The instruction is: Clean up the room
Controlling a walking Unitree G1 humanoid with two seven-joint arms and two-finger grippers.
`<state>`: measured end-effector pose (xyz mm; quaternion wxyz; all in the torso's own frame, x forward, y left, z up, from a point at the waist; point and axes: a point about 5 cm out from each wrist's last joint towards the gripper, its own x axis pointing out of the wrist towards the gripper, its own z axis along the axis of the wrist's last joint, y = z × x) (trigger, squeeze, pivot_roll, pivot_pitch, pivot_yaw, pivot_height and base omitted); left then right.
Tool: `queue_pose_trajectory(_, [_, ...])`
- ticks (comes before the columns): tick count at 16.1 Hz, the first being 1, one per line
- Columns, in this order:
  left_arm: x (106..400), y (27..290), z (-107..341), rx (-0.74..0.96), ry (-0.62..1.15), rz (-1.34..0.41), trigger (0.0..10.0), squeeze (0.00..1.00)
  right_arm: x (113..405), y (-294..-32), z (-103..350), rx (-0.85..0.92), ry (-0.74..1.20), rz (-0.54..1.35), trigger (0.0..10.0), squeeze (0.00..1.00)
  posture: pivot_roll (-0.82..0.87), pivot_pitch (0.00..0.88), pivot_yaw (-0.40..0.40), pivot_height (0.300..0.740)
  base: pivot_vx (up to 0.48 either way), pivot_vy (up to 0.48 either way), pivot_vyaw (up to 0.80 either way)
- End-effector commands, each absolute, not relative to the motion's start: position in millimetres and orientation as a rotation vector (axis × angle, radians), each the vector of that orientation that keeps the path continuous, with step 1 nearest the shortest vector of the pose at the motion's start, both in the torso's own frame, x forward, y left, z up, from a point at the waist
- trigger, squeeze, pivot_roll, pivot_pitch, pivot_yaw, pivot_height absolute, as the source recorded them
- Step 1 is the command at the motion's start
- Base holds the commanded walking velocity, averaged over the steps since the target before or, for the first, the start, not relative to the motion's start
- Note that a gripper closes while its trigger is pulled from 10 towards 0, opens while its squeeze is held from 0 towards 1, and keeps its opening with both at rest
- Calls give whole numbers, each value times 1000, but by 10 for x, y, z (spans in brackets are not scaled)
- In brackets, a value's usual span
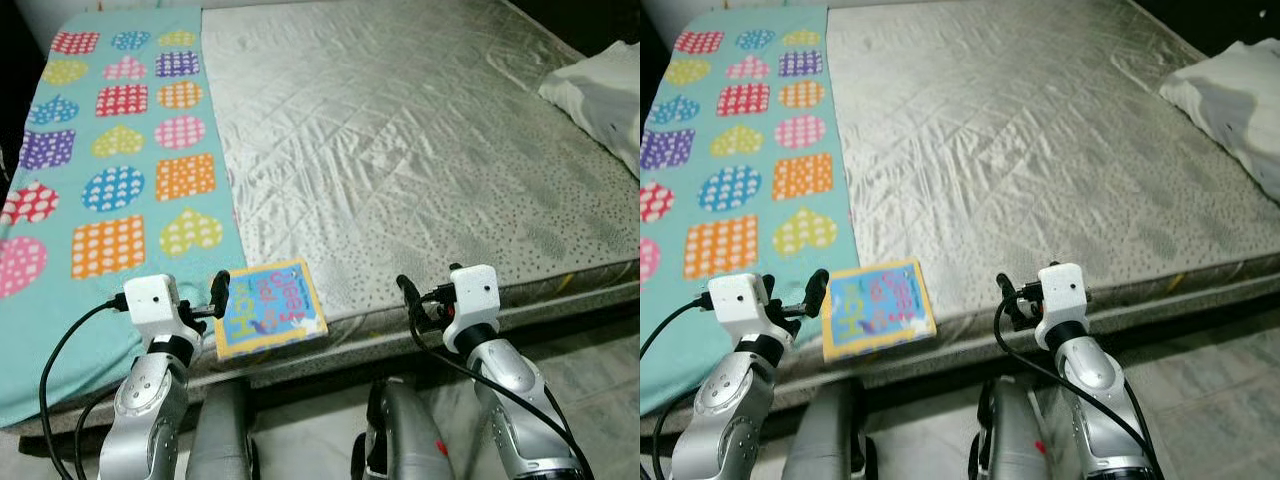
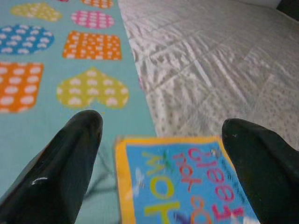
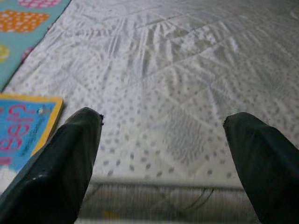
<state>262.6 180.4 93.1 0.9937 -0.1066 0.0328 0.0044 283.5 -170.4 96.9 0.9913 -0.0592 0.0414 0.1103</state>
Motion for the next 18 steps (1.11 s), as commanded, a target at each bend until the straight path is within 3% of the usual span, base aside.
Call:
queue_pose_trajectory(1, [2594, 1821, 879, -206, 92, 26, 10000, 0, 2808, -1721, 961, -124, 86, 222, 10000, 0, 16, 204, -6, 526, 0, 0, 0])
queue_pose_trajectory(5, [2592, 1828, 877, -205, 93, 36, 10000, 0, 2806, -1706, 956, -156, 92, 237, 10000, 0, 15, 206, -5, 526, 0, 0, 0])
queue_pose_trajectory(10, [2589, 1863, 886, -202, 89, 66, 10000, 0, 2806, -1684, 963, -156, 84, 250, 10000, 0, 17, 206, -4, 526, 0, 0, 798])
queue_pose_trajectory(18, [2622, 1925, 899, -199, 76, 90, 10000, 0, 2818, -1694, 966, -167, 82, 241, 10000, 0, 18, 204, -9, 526, 0, 0, 130])
